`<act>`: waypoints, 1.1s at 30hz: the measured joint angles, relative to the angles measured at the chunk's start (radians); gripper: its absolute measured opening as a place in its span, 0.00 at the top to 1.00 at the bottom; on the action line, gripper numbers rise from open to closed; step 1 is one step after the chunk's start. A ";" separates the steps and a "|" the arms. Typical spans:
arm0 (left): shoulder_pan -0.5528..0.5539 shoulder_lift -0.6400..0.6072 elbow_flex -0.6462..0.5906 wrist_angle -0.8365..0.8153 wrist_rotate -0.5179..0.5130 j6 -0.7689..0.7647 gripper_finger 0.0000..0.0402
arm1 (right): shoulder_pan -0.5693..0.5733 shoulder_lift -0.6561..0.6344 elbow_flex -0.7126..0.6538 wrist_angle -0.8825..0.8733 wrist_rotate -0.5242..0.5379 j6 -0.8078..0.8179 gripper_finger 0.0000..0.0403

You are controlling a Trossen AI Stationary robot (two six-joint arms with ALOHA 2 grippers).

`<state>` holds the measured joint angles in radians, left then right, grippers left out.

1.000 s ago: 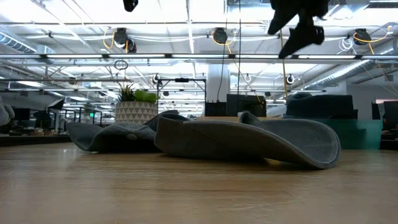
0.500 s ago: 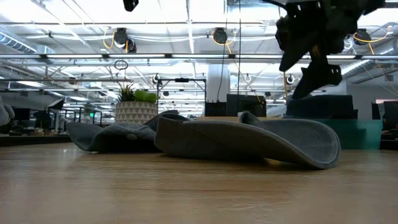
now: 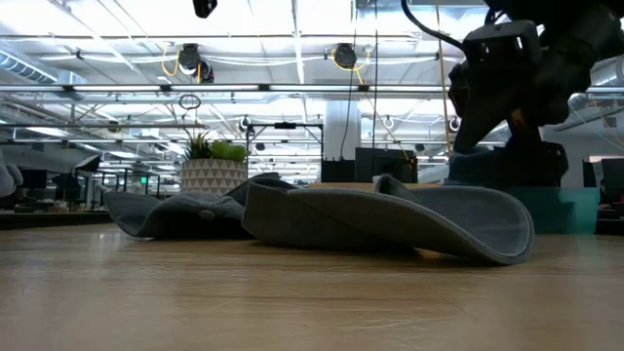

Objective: Pick & Place hat
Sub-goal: Put the bottom right gray cap in the orange bin

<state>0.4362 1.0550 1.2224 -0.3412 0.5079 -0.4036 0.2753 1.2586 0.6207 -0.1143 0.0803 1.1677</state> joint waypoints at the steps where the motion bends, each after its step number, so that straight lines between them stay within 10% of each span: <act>1: 0.000 0.000 0.000 -0.001 0.000 -0.002 0.29 | 0.006 0.019 -0.006 0.036 0.000 0.012 0.15; 14: 0.000 0.000 0.000 -0.035 0.001 0.002 0.29 | 0.020 0.207 -0.014 0.260 -0.032 0.024 0.20; 29: 0.000 0.000 0.000 -0.052 0.035 0.017 0.29 | 0.021 0.227 -0.013 0.264 -0.084 0.028 0.94; 33: 0.000 0.000 0.000 -0.052 0.034 0.032 0.29 | 0.021 0.215 -0.013 0.269 -0.087 0.033 0.98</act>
<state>0.4362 1.0550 1.2224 -0.3931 0.5423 -0.3713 0.2962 1.4733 0.6079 0.1549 -0.0068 1.2004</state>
